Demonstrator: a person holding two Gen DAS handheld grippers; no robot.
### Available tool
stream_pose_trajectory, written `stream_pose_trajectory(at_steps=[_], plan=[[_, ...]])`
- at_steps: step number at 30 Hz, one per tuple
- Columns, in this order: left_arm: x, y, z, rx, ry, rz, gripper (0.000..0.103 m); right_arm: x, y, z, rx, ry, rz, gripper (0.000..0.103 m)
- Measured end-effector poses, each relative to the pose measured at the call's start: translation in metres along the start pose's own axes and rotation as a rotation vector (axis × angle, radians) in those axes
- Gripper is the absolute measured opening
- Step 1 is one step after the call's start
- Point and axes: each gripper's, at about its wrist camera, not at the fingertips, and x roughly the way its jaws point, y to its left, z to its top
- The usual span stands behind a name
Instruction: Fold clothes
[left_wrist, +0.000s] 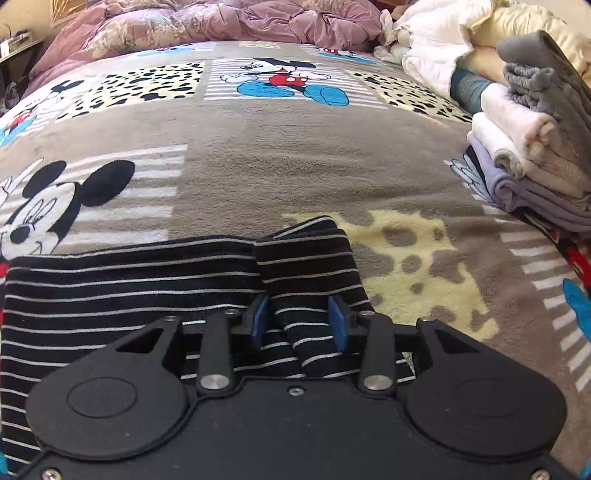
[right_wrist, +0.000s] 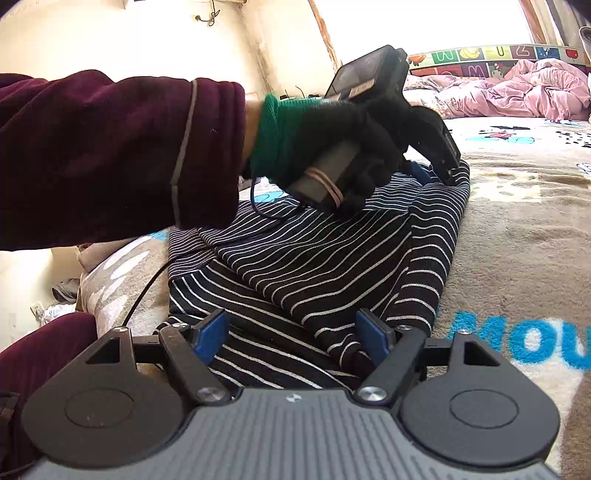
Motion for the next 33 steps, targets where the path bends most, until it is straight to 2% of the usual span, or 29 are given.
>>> stream_pose_trajectory(at_steps=[2, 3, 6, 8, 9, 11, 14, 18, 20, 22, 25, 27, 29, 31, 33], plan=[[-0.006, -0.005, 0.007, 0.025, 0.003, -0.003, 0.034, 0.000, 0.000, 0.000, 0.001, 0.000, 0.001, 0.075], [-0.013, -0.006, 0.010, 0.031, -0.024, -0.013, 0.034, 0.000, 0.000, 0.000, 0.000, 0.000, 0.002, 0.076], [-0.020, -0.004, 0.014, -0.007, -0.058, -0.062, 0.034, 0.000, 0.000, 0.000, 0.001, 0.000, 0.004, 0.076], [-0.007, -0.005, 0.011, 0.010, -0.013, -0.025, 0.035, 0.000, 0.000, -0.001, 0.001, 0.001, 0.006, 0.077], [-0.003, -0.006, 0.008, 0.031, -0.003, -0.012, 0.039, 0.000, 0.000, -0.001, 0.001, 0.002, 0.007, 0.077], [0.003, -0.009, 0.005, 0.067, 0.013, 0.012, 0.039, 0.001, -0.001, -0.001, 0.004, 0.001, 0.010, 0.077], [-0.020, -0.016, 0.010, 0.083, -0.024, 0.034, 0.034, 0.001, -0.001, -0.001, 0.003, 0.002, 0.010, 0.077], [-0.071, -0.028, -0.009, 0.150, -0.097, 0.015, 0.034, -0.002, 0.002, -0.002, -0.011, -0.016, 0.004, 0.077], [-0.097, -0.033, -0.025, 0.149, -0.112, -0.030, 0.034, -0.008, 0.005, -0.002, -0.026, -0.053, -0.001, 0.070], [-0.116, -0.039, -0.044, 0.149, -0.108, -0.101, 0.034, -0.018, 0.011, -0.003, -0.047, -0.085, 0.001, 0.068], [-0.113, -0.053, -0.074, 0.213, -0.054, -0.129, 0.035, -0.028, 0.024, -0.006, -0.063, -0.088, 0.003, 0.068], [-0.093, -0.055, -0.095, 0.252, 0.024, -0.095, 0.035, -0.034, 0.032, -0.011, -0.069, -0.075, -0.003, 0.068], [-0.085, -0.047, -0.107, 0.249, -0.005, -0.100, 0.037, -0.040, 0.038, -0.013, -0.085, -0.067, -0.018, 0.068], [-0.098, -0.040, -0.104, 0.191, -0.032, -0.126, 0.035, -0.046, 0.045, -0.015, -0.094, -0.059, -0.034, 0.068], [-0.119, -0.040, -0.104, 0.188, -0.089, -0.152, 0.035, -0.051, 0.050, -0.017, -0.110, -0.047, -0.050, 0.068]])
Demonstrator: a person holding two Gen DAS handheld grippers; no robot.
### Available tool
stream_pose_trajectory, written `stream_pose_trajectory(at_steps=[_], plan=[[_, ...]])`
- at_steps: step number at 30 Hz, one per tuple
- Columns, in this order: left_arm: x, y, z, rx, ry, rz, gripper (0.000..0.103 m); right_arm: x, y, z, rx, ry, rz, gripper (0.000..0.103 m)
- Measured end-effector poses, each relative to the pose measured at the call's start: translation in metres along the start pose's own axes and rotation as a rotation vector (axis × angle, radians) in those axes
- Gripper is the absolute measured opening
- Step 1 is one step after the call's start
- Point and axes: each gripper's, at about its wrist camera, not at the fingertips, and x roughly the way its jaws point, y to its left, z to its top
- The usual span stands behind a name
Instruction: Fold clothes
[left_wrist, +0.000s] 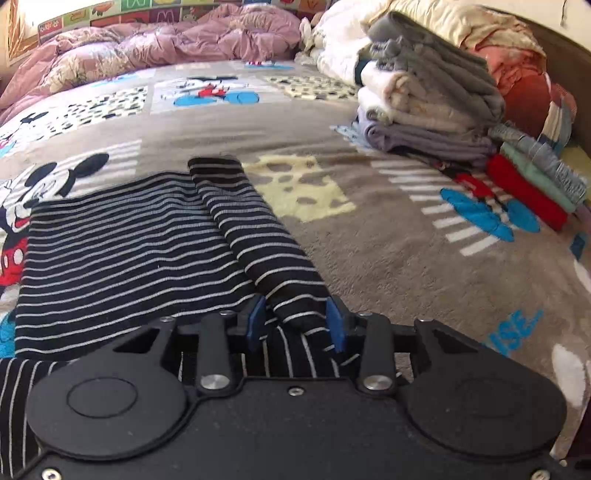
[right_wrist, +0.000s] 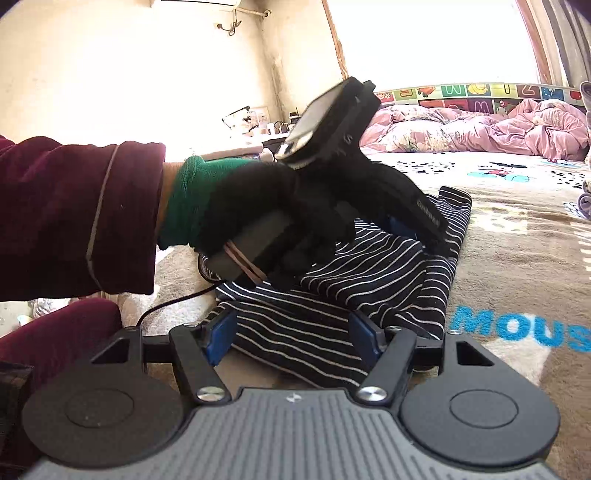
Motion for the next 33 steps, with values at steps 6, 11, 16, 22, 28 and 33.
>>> stream_pose_trajectory(at_steps=[6, 11, 16, 22, 28, 33], plan=[[-0.044, -0.034, -0.029, 0.062, -0.037, -0.079, 0.035, -0.015, 0.016, 0.002, -0.035, 0.015, -0.013, 0.067], [-0.048, -0.036, -0.063, 0.119, 0.014, -0.058, 0.036, -0.046, -0.020, -0.001, 0.159, -0.065, -0.175, 0.068], [-0.075, -0.033, -0.078, 0.099, -0.050, -0.053, 0.035, -0.043, -0.040, -0.008, 0.213, -0.093, -0.274, 0.060], [-0.075, -0.014, -0.096, -0.018, 0.009, -0.021, 0.035, -0.008, -0.018, -0.007, -0.029, -0.041, -0.266, 0.060], [-0.114, 0.023, -0.102, -0.238, -0.078, -0.014, 0.035, 0.019, -0.018, -0.002, -0.071, 0.021, -0.225, 0.072], [-0.140, 0.076, -0.115, -0.483, -0.134, 0.085, 0.035, 0.029, -0.003, -0.014, -0.139, 0.108, -0.198, 0.076]])
